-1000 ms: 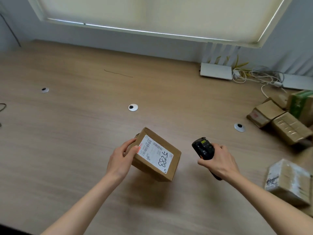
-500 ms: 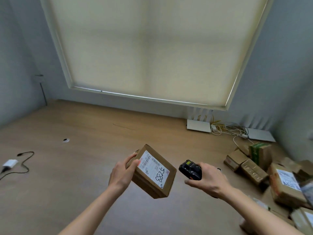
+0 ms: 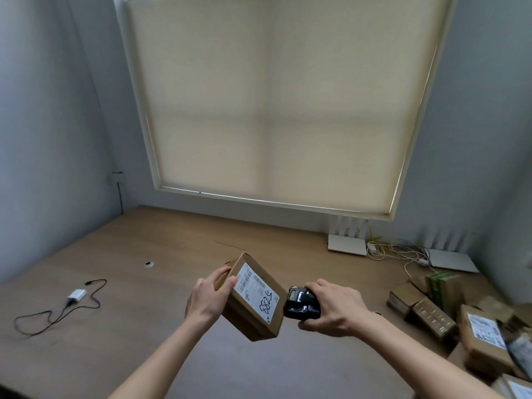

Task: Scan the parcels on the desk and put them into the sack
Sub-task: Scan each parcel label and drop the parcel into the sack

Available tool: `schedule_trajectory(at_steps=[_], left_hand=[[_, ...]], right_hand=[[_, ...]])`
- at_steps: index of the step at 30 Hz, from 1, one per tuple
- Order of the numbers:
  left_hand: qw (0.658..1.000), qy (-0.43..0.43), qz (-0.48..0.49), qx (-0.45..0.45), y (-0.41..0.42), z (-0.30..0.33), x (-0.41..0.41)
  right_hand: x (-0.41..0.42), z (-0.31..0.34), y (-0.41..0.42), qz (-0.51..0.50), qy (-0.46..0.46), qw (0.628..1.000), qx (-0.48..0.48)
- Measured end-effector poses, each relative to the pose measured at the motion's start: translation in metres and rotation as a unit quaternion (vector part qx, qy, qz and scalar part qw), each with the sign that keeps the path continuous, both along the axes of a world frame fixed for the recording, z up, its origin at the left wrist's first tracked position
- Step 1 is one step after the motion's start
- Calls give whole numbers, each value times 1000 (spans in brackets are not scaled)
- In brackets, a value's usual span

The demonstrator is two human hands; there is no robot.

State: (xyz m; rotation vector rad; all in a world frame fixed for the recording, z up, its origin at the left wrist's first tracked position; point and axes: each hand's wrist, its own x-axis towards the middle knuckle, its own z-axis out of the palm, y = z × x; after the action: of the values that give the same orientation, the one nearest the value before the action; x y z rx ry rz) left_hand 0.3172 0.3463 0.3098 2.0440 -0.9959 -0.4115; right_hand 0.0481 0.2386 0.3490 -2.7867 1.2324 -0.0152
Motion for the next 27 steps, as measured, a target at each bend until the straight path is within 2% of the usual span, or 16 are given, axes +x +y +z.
schedule_trajectory(at_steps=[27], left_hand=[[1000, -18, 19, 17, 62, 9, -8]], right_hand=[[1, 7, 55, 30, -12, 998, -48]])
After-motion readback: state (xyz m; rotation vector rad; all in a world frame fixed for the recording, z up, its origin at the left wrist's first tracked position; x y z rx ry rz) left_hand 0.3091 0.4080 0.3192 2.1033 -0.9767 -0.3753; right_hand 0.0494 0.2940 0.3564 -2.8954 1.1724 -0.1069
